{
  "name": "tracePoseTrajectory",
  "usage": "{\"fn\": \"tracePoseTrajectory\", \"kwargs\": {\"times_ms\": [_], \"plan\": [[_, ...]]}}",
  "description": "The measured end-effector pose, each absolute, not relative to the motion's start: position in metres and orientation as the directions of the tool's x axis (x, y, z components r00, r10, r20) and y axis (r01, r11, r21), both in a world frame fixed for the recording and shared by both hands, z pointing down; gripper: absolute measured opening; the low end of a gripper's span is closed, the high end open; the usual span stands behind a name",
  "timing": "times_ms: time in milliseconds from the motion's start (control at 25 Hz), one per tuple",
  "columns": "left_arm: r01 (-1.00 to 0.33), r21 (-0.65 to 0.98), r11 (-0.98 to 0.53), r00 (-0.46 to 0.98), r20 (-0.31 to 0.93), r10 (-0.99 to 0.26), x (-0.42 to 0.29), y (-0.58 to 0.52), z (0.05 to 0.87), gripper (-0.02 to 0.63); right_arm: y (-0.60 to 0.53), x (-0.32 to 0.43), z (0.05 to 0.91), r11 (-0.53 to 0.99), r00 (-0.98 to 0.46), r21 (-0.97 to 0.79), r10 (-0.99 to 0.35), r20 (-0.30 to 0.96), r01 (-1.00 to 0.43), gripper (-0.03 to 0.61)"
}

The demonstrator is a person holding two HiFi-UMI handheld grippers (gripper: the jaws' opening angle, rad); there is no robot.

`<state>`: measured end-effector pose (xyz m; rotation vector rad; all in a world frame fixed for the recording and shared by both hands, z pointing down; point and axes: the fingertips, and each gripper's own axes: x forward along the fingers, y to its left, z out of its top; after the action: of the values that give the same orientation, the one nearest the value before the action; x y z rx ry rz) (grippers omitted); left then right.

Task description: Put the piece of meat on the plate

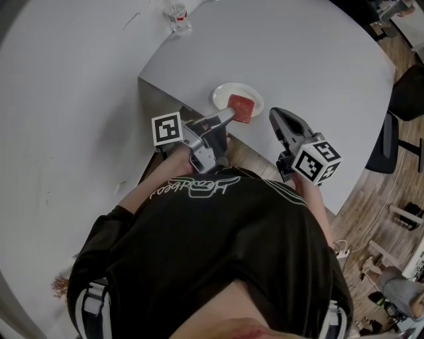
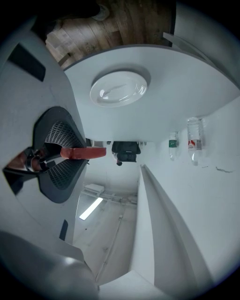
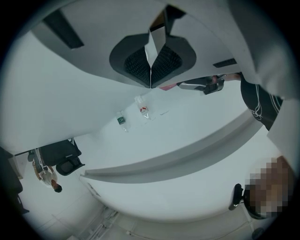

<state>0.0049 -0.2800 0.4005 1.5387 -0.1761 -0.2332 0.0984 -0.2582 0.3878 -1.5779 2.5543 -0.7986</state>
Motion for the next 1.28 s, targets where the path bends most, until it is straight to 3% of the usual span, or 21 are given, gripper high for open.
{"fn": "tracePoseTrajectory", "kwargs": {"times_ms": [440, 1280], "plan": [[-0.002, 0.999, 0.045, 0.978, 0.011, -0.206, 0.006, -0.312, 0.435, 0.078, -0.283, 0.097, 0.413, 0.288, -0.457, -0.502, -0.853, 0.254, -0.816, 0.009], [-0.224, 0.972, 0.073, 0.966, 0.232, -0.118, 0.013, -0.343, 0.522, 0.078, -0.287, 0.107, 0.458, 0.148, -0.368, -0.577, -0.885, 0.284, -0.803, 0.009]]}}
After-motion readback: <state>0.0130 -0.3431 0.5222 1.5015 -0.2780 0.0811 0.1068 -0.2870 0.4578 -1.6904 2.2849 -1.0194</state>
